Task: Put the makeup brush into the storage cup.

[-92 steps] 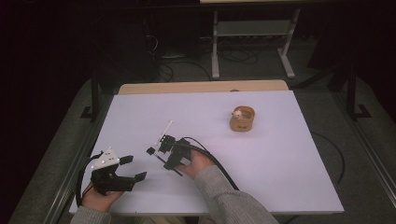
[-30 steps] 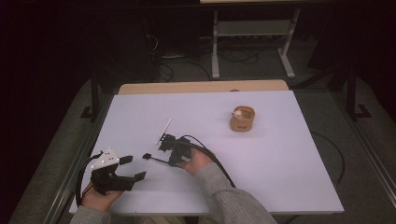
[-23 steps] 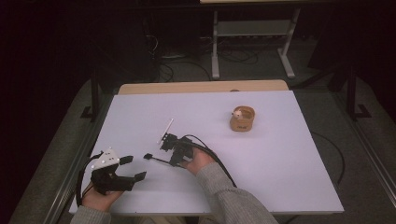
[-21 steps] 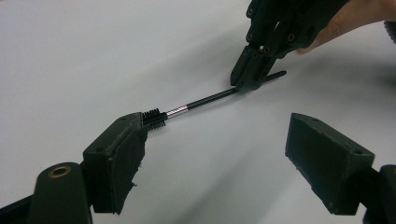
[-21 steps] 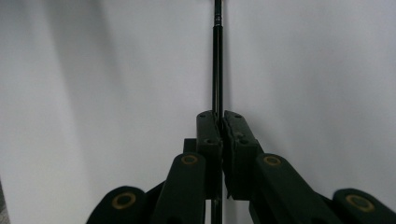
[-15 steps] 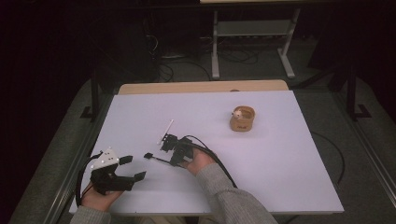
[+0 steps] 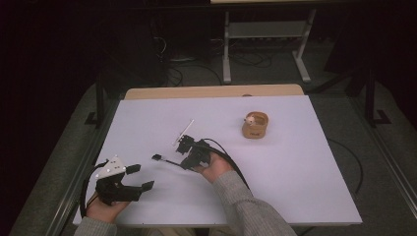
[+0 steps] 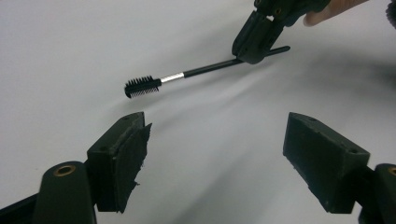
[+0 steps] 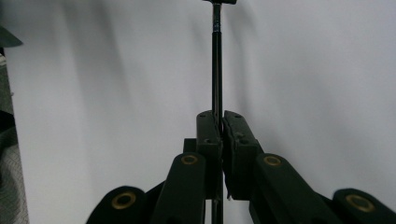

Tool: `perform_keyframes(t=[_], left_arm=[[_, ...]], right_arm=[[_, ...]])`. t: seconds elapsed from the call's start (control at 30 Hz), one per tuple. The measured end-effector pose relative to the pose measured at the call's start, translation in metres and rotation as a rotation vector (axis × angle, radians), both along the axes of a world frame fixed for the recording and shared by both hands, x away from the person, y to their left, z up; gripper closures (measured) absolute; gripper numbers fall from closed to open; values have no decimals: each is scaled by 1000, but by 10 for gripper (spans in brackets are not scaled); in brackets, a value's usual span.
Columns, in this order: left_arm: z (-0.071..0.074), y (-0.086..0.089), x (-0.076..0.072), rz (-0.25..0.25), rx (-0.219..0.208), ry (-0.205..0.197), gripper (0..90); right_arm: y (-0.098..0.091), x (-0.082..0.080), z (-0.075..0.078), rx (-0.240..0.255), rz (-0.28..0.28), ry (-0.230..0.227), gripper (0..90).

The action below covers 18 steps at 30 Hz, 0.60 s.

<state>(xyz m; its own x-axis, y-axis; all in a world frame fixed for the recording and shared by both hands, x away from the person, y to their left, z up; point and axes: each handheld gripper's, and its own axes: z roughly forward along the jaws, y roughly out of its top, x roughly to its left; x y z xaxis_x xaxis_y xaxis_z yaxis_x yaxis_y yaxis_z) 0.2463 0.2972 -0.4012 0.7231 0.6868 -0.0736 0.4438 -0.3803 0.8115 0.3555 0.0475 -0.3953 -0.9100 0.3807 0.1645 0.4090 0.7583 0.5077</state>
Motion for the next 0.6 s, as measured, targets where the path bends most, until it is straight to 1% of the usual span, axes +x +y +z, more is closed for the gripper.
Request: perform_keyframes(t=[0.03,0.07,0.1,0.13,0.17,0.2,0.23,0.27,0.3,0.33,0.4,0.47,0.5,0.53,0.57,0.6], left_arm=[[0,0,0,0,0,0,224],[0,-2,-1,2,-15,1,224],[1,-3,0,-14,-4,9,228],[1,-4,0,-22,-8,6,231],[0,-5,0,-23,-21,14,238],[0,-5,0,-23,-21,14,243],[0,-8,1,-36,-28,13,243],[0,-8,1,-36,-28,13,248],[1,-10,1,-46,-33,16,255],[1,-10,1,-46,-33,16,257],[3,-17,2,-61,-35,10,268],[3,-20,2,-71,-35,8,276],[4,-23,3,-80,-35,11,291],[4,-27,3,-85,-46,20,291],[5,-30,4,-95,-54,27,297],[6,-34,5,-104,-61,30,308]], right_arm=[[0,0,0,0,0,0,852],[-3,-1,2,13,1,-4,852],[-9,-3,6,42,8,-22,852],[-12,-5,8,57,2,-23,852],[-16,-6,10,74,-5,-24,852],[-16,-6,10,74,-5,-24,852],[-22,-10,15,102,-4,-35,852],[-22,-10,15,102,-4,-35,852],[-29,-13,19,123,10,-63,852],[-32,-17,22,128,12,-73,851],[-37,-23,27,133,20,-95,852],[-41,-26,30,143,21,-102,852],[-48,-32,35,169,30,-123,852],[-48,-32,35,169,30,-123,852],[-51,-35,37,177,29,-132,851],[-59,-40,40,207,31,-140,851]])
